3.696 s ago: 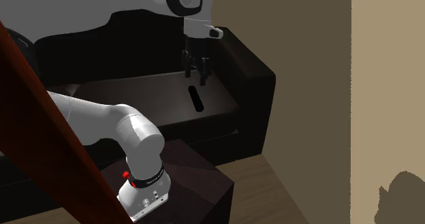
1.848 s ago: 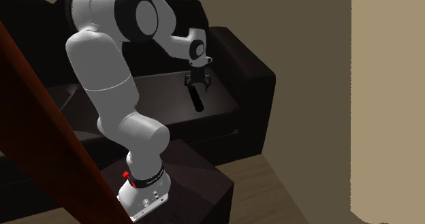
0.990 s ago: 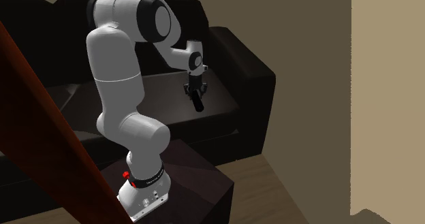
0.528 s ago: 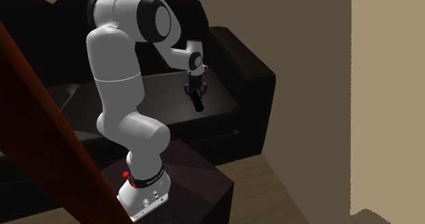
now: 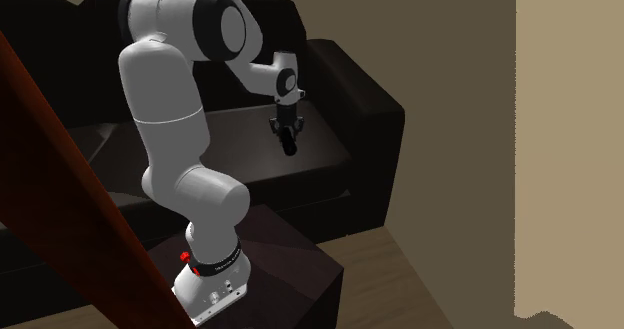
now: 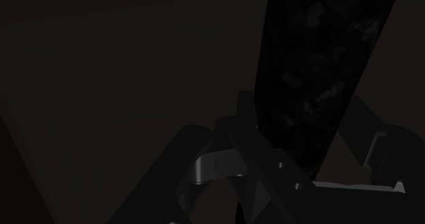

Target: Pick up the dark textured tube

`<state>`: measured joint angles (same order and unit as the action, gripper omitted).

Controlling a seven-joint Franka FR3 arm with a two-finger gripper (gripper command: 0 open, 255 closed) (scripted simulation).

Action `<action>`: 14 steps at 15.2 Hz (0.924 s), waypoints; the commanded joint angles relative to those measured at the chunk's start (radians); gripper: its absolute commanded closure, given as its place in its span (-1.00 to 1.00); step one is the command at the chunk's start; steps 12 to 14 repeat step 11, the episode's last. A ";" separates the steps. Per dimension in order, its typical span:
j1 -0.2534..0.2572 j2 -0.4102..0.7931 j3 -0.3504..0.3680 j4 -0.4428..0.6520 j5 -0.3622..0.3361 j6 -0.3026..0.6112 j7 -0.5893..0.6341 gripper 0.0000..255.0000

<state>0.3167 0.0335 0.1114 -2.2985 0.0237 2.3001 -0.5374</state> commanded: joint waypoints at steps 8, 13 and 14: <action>0.000 -0.069 0.000 0.052 0.007 -0.121 -0.001 1.00; 0.000 -0.077 0.000 0.060 0.008 -0.137 -0.002 1.00; 0.000 -0.077 0.000 0.060 0.008 -0.137 -0.002 1.00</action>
